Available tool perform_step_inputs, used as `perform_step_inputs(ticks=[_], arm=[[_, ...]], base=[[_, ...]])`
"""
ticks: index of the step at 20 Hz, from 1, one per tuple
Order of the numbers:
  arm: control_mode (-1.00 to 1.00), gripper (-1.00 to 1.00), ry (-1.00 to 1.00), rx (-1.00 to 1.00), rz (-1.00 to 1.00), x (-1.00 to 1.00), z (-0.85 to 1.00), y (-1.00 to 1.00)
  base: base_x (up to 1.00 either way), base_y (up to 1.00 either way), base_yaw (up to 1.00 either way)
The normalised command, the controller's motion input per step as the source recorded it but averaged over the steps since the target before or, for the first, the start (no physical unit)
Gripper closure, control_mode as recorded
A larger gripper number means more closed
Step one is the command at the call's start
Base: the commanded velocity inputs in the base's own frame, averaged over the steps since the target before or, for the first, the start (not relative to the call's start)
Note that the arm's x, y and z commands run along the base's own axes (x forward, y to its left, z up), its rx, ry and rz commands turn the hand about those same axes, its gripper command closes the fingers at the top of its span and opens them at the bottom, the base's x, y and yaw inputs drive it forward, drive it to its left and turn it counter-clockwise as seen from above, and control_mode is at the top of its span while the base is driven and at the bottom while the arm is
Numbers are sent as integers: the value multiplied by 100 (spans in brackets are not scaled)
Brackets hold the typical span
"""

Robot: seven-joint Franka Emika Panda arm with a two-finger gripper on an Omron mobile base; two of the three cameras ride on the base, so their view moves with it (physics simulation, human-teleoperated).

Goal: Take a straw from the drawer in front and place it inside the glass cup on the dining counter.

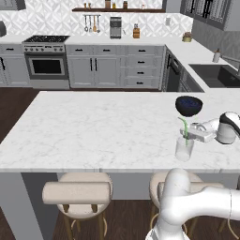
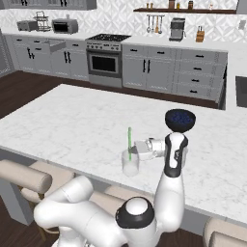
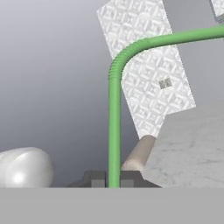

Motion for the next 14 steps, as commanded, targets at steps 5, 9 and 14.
perform_step_inputs(ticks=[5,9,14], arm=[[-100,100,-3,0,6,-5,-23,0],[-100,-100,-6,0,5,-14,-18,0],[-100,-100,-7,0,4,-21,-11,0]], base=[[0,0,0],[0,0,0],[0,0,0]])
